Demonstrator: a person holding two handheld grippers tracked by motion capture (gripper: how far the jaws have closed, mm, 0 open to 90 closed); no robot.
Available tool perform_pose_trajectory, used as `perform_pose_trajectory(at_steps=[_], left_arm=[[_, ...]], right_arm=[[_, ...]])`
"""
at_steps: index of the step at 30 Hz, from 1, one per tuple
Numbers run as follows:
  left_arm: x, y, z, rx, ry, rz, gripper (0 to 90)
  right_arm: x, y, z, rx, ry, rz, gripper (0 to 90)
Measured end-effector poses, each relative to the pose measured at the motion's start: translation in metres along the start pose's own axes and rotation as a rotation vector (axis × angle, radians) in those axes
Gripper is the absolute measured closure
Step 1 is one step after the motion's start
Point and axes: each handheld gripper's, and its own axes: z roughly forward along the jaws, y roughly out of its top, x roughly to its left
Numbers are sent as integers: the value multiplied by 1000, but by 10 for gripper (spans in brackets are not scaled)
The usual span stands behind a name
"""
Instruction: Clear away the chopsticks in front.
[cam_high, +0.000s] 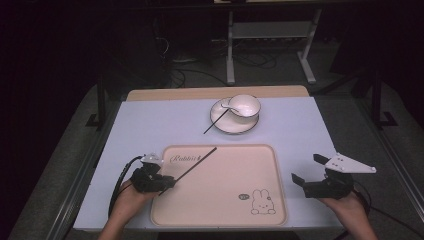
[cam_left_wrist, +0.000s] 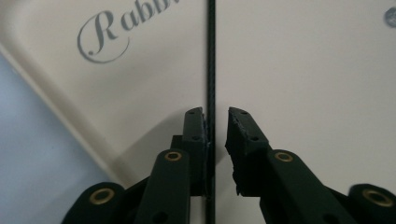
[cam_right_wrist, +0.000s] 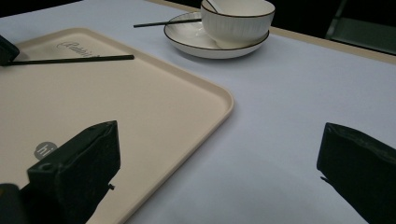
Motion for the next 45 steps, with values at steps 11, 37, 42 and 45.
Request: perform_pose_trajectory(at_steps=[11, 37, 42, 45], left_arm=[[8, 34, 5, -22, 31, 29, 321], [48, 198, 76, -91, 56, 113, 353], [48, 216, 94, -123, 64, 124, 490], [46, 224, 107, -115, 77, 134, 554]], right_arm=[[1, 0, 1, 1, 4, 3, 0], [0, -2, 0, 6, 14, 7, 0], [0, -2, 0, 3, 15, 12, 0], [-1, -2, 0, -1, 19, 13, 37]])
